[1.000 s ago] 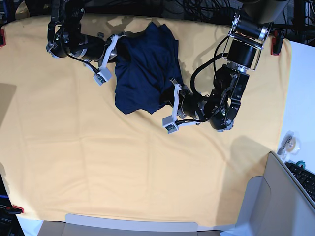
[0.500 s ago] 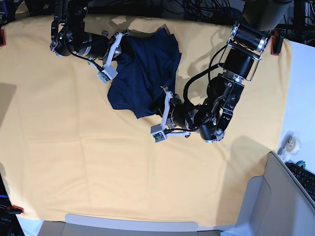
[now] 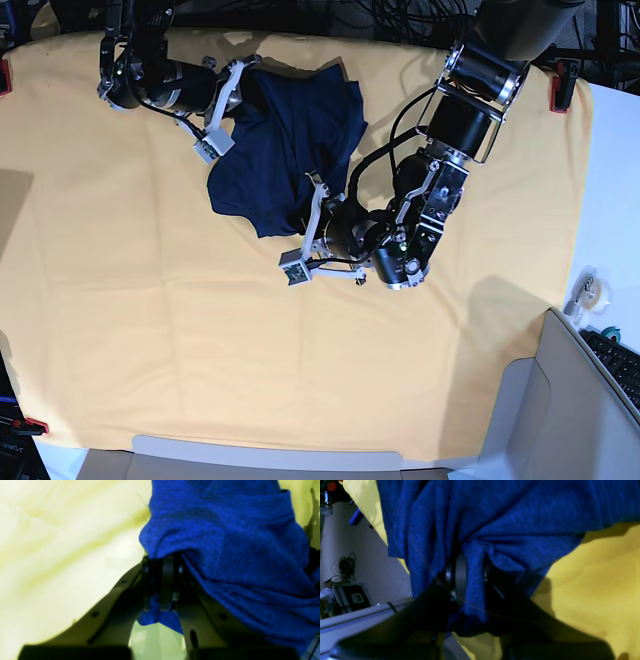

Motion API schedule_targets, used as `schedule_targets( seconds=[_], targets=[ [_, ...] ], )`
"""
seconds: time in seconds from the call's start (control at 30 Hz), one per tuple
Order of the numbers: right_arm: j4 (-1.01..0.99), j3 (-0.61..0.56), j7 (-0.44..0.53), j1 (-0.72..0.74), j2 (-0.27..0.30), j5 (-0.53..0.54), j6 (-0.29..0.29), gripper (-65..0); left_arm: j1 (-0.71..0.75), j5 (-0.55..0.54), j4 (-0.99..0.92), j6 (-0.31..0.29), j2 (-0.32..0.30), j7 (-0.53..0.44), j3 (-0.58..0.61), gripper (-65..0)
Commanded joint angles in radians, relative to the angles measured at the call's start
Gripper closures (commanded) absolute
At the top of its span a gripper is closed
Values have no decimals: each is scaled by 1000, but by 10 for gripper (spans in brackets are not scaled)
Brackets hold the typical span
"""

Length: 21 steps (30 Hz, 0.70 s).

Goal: Fold the T-shirt properly
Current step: 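Pull the grasped bundle edge outward with the left gripper, stretching the shirt, then release the shirt with both grippers and lift them away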

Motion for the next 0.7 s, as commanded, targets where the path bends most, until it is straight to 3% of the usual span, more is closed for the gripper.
schedule_targets(
  seconds=[0.0, 0.1, 0.2, 0.33, 0.43, 0.67],
  targets=[
    [16, 0, -6, 2, 4, 7, 3, -4, -28, -6, 14, -1, 1, -27, -8, 0],
    [16, 0, -6, 7, 4, 7, -49, -70, -28, -6, 16, 1, 1, -27, -11, -27],
    [18, 0, -6, 7, 4, 7, -120, -155, -28, -6, 20, 4, 1, -25, -12, -112],
    [67, 1, -6, 2, 5, 7, -132, -219, -27, -6, 45, 4, -5, -25, -15, -214],
    [99, 23, -5, 2, 38, 7, -133, -237, -25, -6, 94, 4, -22, -15, -50, -224],
    [105, 189, -5, 7, 44, 7, -133, -238, -9, -7, 192, 4, -48, -12, -189, -224]
  ],
)
